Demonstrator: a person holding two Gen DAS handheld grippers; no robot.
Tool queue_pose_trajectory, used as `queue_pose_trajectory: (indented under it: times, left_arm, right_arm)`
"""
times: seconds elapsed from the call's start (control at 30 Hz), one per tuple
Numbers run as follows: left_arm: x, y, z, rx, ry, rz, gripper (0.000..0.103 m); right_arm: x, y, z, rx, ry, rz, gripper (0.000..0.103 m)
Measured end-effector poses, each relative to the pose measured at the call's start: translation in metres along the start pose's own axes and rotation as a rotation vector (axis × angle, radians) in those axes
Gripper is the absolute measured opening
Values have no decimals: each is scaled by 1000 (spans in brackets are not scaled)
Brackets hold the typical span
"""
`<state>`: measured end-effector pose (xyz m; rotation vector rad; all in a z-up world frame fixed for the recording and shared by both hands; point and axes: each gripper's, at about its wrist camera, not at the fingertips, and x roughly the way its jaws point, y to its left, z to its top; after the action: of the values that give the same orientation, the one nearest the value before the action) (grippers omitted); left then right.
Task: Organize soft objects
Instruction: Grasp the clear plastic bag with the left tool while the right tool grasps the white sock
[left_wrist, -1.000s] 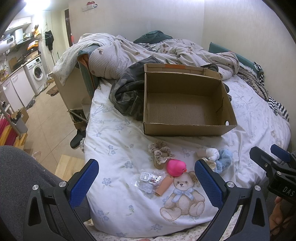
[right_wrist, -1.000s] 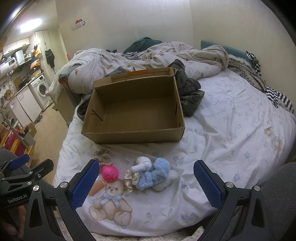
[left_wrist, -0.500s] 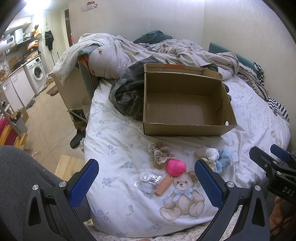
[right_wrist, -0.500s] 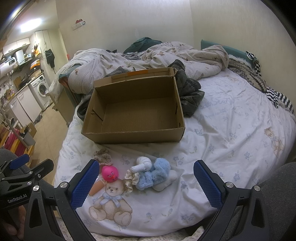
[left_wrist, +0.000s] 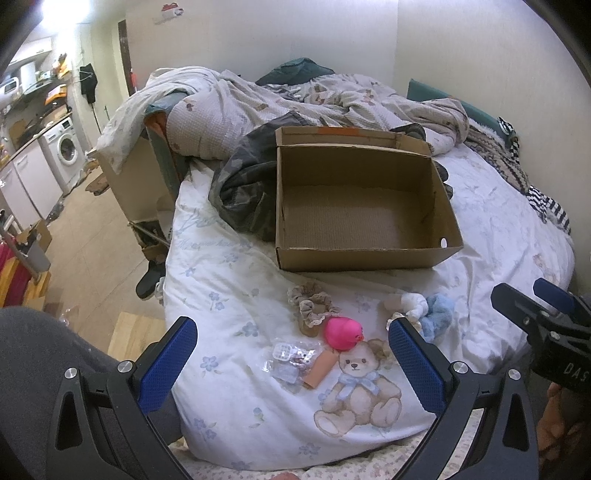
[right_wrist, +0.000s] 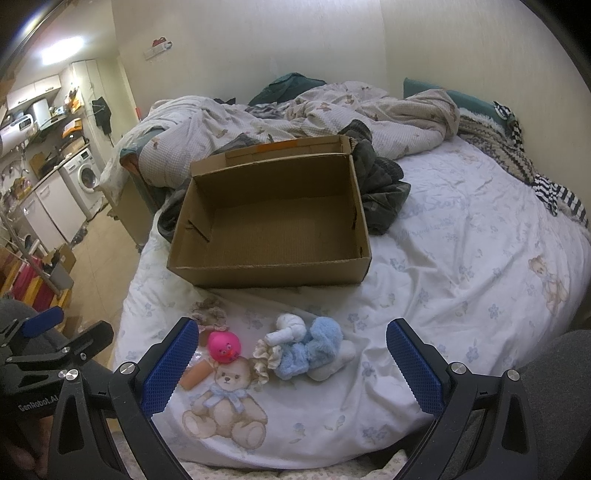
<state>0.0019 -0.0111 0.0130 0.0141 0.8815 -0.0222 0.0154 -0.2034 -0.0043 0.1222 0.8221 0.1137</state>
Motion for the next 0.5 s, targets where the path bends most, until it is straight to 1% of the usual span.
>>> queue_pose_trajectory:
  times: [0.1, 0.2, 0.33, 0.43, 0.5]
  left_arm:
    - [4, 4, 11, -15, 30, -12, 103]
    - [11, 8, 21, -19, 70, -6, 103]
    - [33, 15, 36, -16, 168, 2, 103]
    - [56, 23, 43, -9, 241, 23, 103]
    - [68, 28, 45, -17, 276, 22, 103]
  right_arm:
    - [-1, -5, 10, -3, 15, 12, 103]
    - [2, -5, 21, 9, 51, 47, 103]
    - [18, -4, 39, -4, 133, 98, 103]
    - [34, -2, 50, -51, 199, 106, 103]
    - [43, -1, 54, -75, 231, 116, 103]
